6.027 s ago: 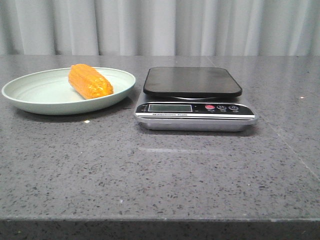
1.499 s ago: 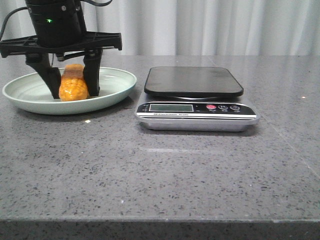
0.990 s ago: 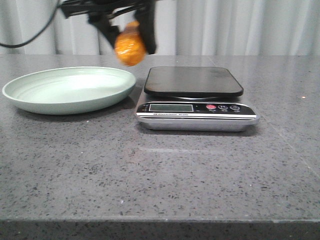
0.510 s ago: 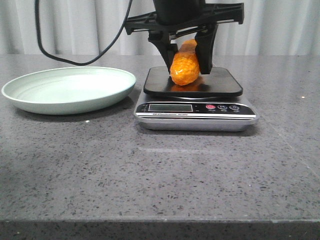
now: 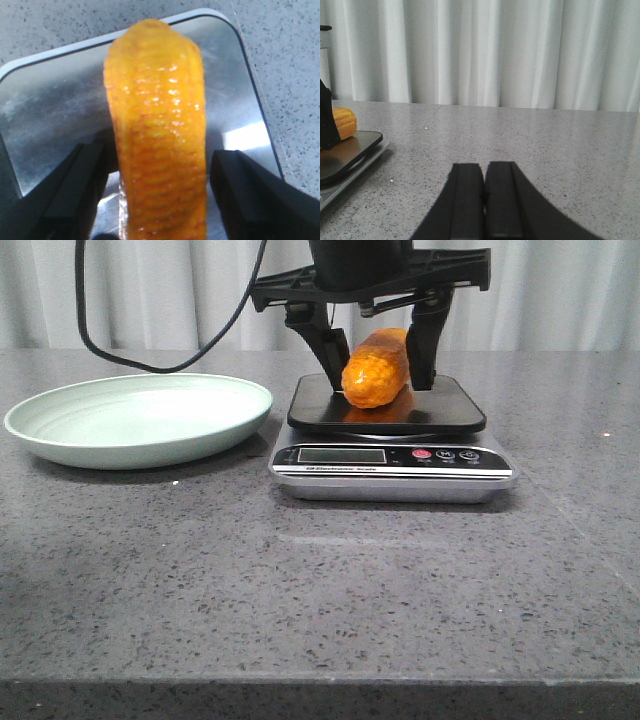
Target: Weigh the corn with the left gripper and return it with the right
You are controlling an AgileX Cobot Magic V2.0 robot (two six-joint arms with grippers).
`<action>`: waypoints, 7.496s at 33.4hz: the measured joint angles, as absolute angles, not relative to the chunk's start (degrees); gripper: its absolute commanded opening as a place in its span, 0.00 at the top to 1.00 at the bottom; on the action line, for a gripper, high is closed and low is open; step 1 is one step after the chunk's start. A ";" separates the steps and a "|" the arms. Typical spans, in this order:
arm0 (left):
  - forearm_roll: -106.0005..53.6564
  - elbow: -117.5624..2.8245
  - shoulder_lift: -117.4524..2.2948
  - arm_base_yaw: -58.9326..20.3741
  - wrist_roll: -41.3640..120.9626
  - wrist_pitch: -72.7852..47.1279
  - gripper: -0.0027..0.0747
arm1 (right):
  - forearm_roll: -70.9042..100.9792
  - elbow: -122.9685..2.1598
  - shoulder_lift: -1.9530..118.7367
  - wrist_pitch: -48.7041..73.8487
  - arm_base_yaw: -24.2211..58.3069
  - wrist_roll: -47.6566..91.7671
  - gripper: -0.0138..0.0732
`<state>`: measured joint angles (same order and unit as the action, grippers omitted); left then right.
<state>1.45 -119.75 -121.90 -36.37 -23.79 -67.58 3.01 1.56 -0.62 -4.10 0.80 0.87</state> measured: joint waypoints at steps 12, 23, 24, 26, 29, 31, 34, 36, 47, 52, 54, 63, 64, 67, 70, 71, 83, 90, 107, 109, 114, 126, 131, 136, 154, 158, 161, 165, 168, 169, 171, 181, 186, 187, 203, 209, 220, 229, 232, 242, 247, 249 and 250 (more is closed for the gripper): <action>1.22 -134.18 -122.40 -36.37 -21.49 -68.48 0.32 | 3.01 1.56 -0.62 -4.10 0.80 0.87 0.67; 7.71 -141.87 -117.73 -36.47 -12.61 -72.38 0.78 | 3.01 1.56 -0.62 -4.10 0.80 0.87 0.67; 7.99 -141.87 -117.05 -36.47 -11.74 -72.50 0.79 | 3.01 1.56 -0.62 -4.10 0.80 0.87 0.67; 8.52 -141.39 -115.34 -36.47 -10.97 -72.60 0.79 | 3.01 1.56 -0.62 -4.10 0.80 0.87 0.67; 9.08 -139.64 -112.56 -36.36 -10.34 -72.64 0.79 | 3.01 1.56 -0.62 -4.10 0.80 0.87 0.67; 9.20 -137.99 -110.48 -36.07 -10.19 -72.64 0.79 | 3.01 1.56 -0.62 -4.10 0.80 0.87 0.67; 9.33 -133.82 -106.49 -35.69 -9.11 -72.64 0.79 | 3.01 1.56 -0.62 -4.10 0.80 0.87 0.67; 9.47 -130.13 -103.44 -35.48 -8.57 -72.35 0.79 | 3.01 1.56 -0.62 -4.10 0.80 0.87 0.67; 7.22 -94.71 -77.81 -35.05 -7.79 -53.58 0.79 | 3.01 1.56 -0.62 -4.10 0.80 0.87 0.67; 5.81 -79.83 -64.28 -35.05 -7.79 -47.41 0.79 | 3.01 1.56 -0.62 -4.10 0.80 0.87 0.67; 5.20 -73.74 -58.96 -35.05 -7.79 -44.82 0.79 | 3.01 1.56 -0.62 -4.10 0.80 0.87 0.67; 3.45 -50.54 -31.72 -35.00 -7.79 -35.60 0.79 | 3.01 1.56 -0.62 -4.10 0.80 0.87 0.67; 3.45 -47.92 -28.96 -34.91 -7.79 -35.19 0.79 | 3.01 1.56 -0.62 -4.10 0.80 0.87 0.67; 3.41 -41.58 -20.63 -34.85 -7.66 -34.44 0.79 | 3.01 1.56 -0.62 -4.10 0.80 0.87 0.67; 3.41 -36.43 -13.23 -34.85 -6.10 -33.73 0.79 | 3.01 1.56 -0.62 -4.10 0.80 0.87 0.67; 3.41 -34.42 -11.14 -34.85 -5.45 -33.26 0.79 | 3.01 1.56 -0.62 -4.10 0.80 0.87 0.67; 3.41 -20.80 0.29 -34.85 -1.72 -23.80 0.79 | 3.01 1.56 -0.62 -4.10 0.77 0.87 0.67; 3.41 -20.70 0.29 -34.85 -1.58 -21.69 0.79 | 3.01 1.65 -0.62 -4.19 0.77 0.87 0.67; 3.41 -20.12 0.29 -34.85 -1.46 -21.54 0.79 | 3.53 -10.19 3.20 -2.84 0.77 0.00 0.67; 3.41 -20.12 0.29 -34.85 -1.46 -21.54 0.79 | 3.53 -14.58 7.32 1.42 0.77 0.00 0.67; 3.41 -20.12 0.29 -34.85 -1.46 -21.54 0.79 | 4.52 -22.29 17.87 10.39 0.77 0.00 0.67; 3.41 -20.12 0.29 -34.77 -1.36 -21.43 0.79 | 7.20 -24.38 31.98 14.56 0.77 0.00 0.66; 3.41 -20.12 0.29 -34.77 -1.36 -21.31 0.79 | 8.16 -28.26 36.67 19.66 2.19 0.00 0.47; 3.41 -20.12 0.29 -34.77 -1.36 -21.31 0.79 | 8.16 -35.99 42.29 23.95 7.55 1.13 0.19; 3.41 -20.12 0.29 -34.77 -1.36 -21.31 0.79 | 8.28 -72.70 75.12 35.85 30.30 -9.20 0.25; 3.41 -20.12 0.29 -34.77 -1.36 -21.31 0.79 | 4.78 -82.67 83.48 45.19 30.30 -19.45 0.33; 3.41 -20.12 0.29 -34.77 -1.36 -21.31 0.79 | 2.79 -89.39 89.22 52.00 30.30 -25.48 0.36; 3.41 -20.12 0.29 -34.77 -1.36 -21.31 0.79 | 2.14 -96.78 96.53 60.62 30.30 -30.00 0.36; 3.41 -20.12 0.29 -34.77 -1.36 -21.73 0.79 | 1.88 -101.77 101.18 67.25 30.30 -31.72 0.35; 3.41 -20.12 0.29 -34.77 -1.36 -21.84 0.79 | 1.74 -102.84 102.44 68.50 30.30 -32.04 0.35; 3.41 -20.12 0.29 -34.77 -1.36 -21.82 0.79 | 1.17 -104.74 104.11 69.90 30.30 -32.59 0.32; 3.32 -20.12 0.29 -34.77 -1.36 -22.08 0.79 | -2.47 -108.02 108.08 70.92 30.30 -36.57 0.25; 2.80 -20.12 0.29 -34.77 -1.36 -22.08 0.79 | -2.58 -108.02 109.99 70.92 30.30 -37.39 0.25; 2.69 -20.12 0.29 -34.77 -1.36 -22.08 0.79 | -2.58 -108.02 110.47 70.92 30.30 -37.39 0.25; 2.33 -20.12 0.29 -34.77 -1.36 -22.11 0.79 | -2.63 -109.60 114.14 70.92 30.53 -37.24 0.58; 2.33 -20.12 0.29 -34.77 -1.36 -22.21 0.79 | -0.55 -112.61 114.14 69.68 33.25 -32.84 0.58; 2.33 -20.12 0.29 -34.77 -1.36 -22.21 0.79 | 3.98 -124.20 122.53 66.95 39.52 -27.81 0.34; 2.33 -20.12 0.29 -34.77 -1.36 -22.21 0.79 | 4.56 -135.11 131.17 70.83 41.99 -27.44 0.25; 2.33 -20.12 0.29 -34.77 -1.36 -22.21 0.79 | 4.56 -136.50 132.04 71.10 42.11 -27.44 0.25; 2.33 -20.12 0.29 -34.77 -1.36 -22.21 0.79 | 4.60 -144.52 132.27 71.56 40.21 -27.44 0.25; 2.33 -20.12 0.29 -34.77 -1.36 -22.21 0.79 | 4.83 -147.14 130.89 71.66 37.28 -27.44 0.25; 2.33 -20.12 0.29 -34.77 -1.36 -22.21 0.79 | 4.87 -147.27 129.95 71.70 36.02 -27.44 0.25; 2.33 -20.12 0.29 -34.77 -1.36 -22.21 0.79 | 4.87 -147.27 129.58 71.84 35.32 -27.17 0.25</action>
<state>2.33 -20.12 0.29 -34.77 -1.36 -22.21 4.87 -147.27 129.58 71.84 35.32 -27.17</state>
